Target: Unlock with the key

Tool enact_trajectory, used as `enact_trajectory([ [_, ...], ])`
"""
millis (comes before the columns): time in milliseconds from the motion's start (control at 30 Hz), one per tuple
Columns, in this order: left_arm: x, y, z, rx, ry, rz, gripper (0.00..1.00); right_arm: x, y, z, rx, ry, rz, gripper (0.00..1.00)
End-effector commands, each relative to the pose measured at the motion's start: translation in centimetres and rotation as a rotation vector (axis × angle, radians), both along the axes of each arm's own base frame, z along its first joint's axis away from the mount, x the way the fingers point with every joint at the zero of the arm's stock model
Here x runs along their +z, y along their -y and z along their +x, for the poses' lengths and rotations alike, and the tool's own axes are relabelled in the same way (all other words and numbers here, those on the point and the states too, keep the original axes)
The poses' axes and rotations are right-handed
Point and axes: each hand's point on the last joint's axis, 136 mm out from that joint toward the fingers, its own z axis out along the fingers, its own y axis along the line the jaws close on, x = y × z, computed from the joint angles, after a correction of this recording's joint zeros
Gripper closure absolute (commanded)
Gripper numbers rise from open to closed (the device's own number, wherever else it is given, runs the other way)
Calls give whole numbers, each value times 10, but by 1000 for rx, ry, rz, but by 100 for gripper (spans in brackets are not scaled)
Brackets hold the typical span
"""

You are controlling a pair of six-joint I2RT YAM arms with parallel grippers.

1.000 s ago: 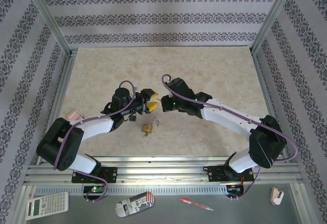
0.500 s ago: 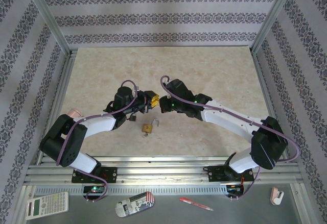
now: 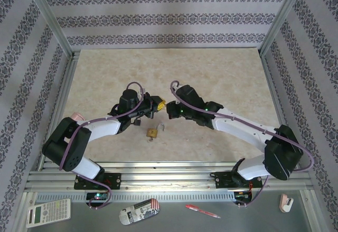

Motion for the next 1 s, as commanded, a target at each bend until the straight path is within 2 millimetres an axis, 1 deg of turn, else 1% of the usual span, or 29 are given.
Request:
enact_trajectory([
  [0,41,-8,16,21,224,21,100,24,-1,1,20,3,168,73],
  [33,49,-12,18,28,273,35,100,29,2,3,12,8,214,61],
  [67,62,-19,21,41,353,51,100,36,6,6,4,14,276,53],
  [100,76,-25,22,49,437,70,100,45,9,9,2,21,346,49],
  [133,87,-30,23,58,506,88,100,54,12,13,2,28,408,47],
  [200,117,-37,19,70,678,110,100,75,15,20,16,42,546,44],
  [300,149,-38,11,61,855,115,100,104,3,21,104,56,661,43],
  [367,166,-37,4,49,938,97,100,113,-5,23,141,59,702,43],
  [400,171,-36,2,39,961,92,100,117,-8,24,156,65,729,43],
  [467,175,-36,0,38,985,102,100,125,-13,25,180,74,775,42],
  [533,173,-36,0,34,984,117,100,131,-18,23,205,85,804,43],
  [633,174,-37,-3,34,988,119,100,128,-28,21,228,78,792,43],
  [733,175,-38,-6,37,996,119,100,124,-32,21,229,70,804,44],
  [967,174,-39,-7,45,1005,110,100,131,-44,21,263,75,837,49],
])
